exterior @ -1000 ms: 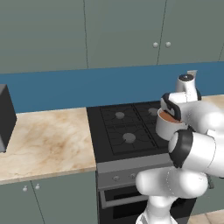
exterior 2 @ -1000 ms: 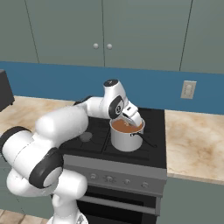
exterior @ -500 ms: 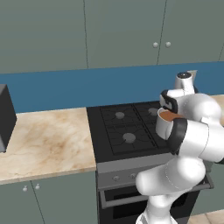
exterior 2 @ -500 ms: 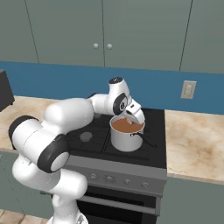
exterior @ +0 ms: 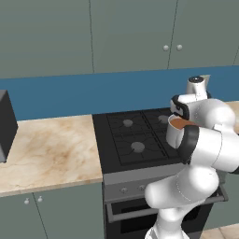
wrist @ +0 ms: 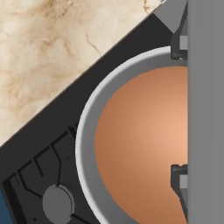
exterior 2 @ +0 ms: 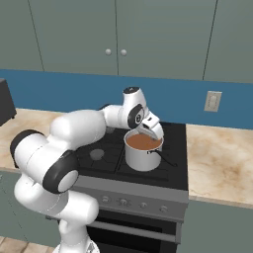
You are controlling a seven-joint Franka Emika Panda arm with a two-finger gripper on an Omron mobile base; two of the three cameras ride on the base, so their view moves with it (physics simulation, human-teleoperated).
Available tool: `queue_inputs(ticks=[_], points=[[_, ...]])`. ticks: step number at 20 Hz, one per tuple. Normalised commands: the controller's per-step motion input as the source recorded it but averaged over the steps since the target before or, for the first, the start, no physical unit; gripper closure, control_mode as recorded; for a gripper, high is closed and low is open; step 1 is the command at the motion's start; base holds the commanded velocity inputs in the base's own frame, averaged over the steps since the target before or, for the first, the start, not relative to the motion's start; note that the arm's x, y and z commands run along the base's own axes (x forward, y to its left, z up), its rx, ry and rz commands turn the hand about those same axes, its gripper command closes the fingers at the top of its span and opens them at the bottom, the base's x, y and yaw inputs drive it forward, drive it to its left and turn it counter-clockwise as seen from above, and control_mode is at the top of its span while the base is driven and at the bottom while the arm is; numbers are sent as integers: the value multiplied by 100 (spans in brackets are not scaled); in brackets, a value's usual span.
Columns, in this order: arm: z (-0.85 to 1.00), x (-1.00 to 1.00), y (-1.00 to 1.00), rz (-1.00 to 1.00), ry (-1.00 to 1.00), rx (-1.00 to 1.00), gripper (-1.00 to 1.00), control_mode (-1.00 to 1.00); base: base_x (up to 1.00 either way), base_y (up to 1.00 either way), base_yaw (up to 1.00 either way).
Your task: Pick up the sugar cube(s) and place them in the saucepan with hot chocolate.
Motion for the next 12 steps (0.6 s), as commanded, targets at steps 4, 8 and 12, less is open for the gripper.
queue_inputs(ticks=[4, 8, 12], points=[[0, -2, 0, 0, 0, 0, -100, -100, 0, 0, 0], [0, -21, 0, 0, -1, 0, -100, -100, 0, 0, 0], [0, -45, 4, 0, -31, 0, -100, -100, 0, 0, 0]])
